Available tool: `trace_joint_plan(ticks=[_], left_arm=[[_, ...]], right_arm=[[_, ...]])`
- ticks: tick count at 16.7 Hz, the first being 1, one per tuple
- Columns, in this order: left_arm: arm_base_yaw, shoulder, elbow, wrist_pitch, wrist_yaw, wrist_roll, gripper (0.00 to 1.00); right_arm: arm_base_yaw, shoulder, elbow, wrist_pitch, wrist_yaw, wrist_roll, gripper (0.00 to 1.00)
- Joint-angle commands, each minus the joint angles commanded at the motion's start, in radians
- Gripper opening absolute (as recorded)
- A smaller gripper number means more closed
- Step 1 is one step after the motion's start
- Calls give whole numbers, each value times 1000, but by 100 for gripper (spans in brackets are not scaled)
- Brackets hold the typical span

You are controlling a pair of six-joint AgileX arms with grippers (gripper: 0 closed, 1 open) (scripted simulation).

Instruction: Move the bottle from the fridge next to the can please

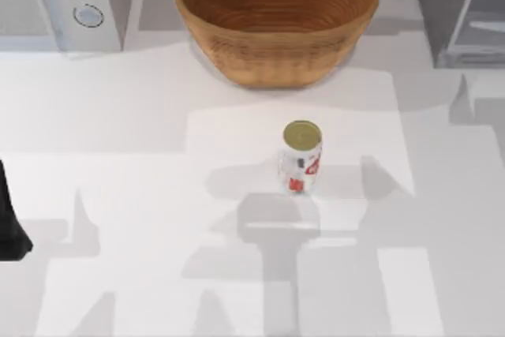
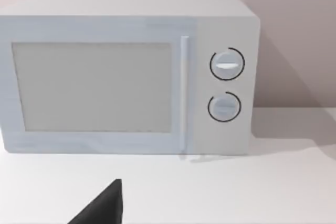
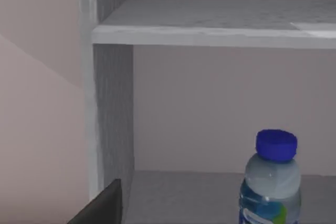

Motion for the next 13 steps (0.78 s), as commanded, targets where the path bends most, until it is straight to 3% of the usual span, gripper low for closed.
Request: trace_joint_plan(ticks=[7,13], left_arm=[[0,0,0,0,0,0,100],[0,0,0,0,0,0,100]], right_arm=[[-72,747,306,352,-57,1,100],[-104,1013,446,511,-80,0,100]])
